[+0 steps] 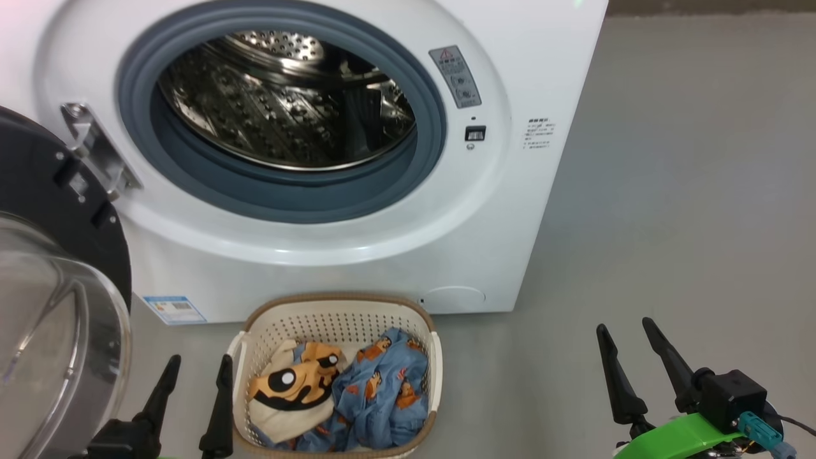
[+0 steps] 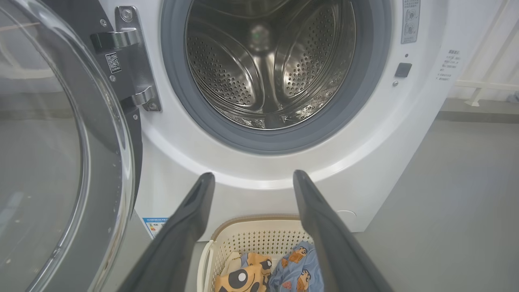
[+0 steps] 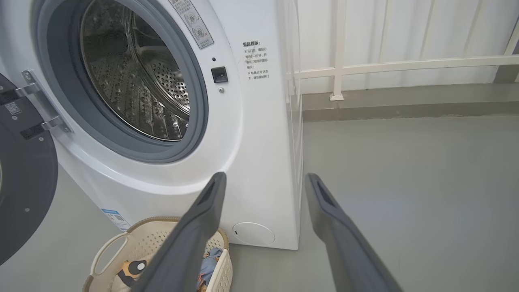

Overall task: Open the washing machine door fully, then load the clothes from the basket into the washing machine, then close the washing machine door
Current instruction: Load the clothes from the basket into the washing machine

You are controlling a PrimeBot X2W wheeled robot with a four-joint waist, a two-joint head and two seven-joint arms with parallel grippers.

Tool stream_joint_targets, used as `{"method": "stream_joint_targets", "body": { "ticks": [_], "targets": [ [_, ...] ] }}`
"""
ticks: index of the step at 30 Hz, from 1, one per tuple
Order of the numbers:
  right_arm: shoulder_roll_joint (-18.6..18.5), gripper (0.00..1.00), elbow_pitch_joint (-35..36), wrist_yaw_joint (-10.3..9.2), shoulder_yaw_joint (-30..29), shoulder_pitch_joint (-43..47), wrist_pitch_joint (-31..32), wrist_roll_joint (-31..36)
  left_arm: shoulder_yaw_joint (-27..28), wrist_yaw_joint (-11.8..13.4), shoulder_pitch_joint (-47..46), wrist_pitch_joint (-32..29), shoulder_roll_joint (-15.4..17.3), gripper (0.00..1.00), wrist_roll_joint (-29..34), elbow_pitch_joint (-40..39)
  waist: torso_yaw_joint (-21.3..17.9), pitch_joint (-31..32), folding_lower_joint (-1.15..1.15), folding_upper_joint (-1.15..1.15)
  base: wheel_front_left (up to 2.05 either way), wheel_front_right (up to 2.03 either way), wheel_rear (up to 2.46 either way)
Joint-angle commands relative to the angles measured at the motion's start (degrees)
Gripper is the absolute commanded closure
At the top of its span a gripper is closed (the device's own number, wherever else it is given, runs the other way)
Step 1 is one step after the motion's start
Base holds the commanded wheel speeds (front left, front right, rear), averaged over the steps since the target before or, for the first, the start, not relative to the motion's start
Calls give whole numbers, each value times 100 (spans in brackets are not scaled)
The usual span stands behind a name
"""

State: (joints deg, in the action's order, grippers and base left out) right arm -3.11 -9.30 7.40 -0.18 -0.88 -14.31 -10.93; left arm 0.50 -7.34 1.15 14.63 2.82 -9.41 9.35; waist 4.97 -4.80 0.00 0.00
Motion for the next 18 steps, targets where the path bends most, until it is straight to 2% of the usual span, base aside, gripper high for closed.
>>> {"method": "stream_joint_targets", "body": {
  "ticks": [1,18],
  "targets": [
    [-1,0,159,9,162,-187,-69,55,167,-14,-202,37,97,0,-92,-157,-29,-203,0,0,0,0,0],
    [22,0,304,9,223,-705,-69,245,-50,-14,-992,37,253,0,-456,101,-201,-1677,0,0,0,0,0]
  ]
}}
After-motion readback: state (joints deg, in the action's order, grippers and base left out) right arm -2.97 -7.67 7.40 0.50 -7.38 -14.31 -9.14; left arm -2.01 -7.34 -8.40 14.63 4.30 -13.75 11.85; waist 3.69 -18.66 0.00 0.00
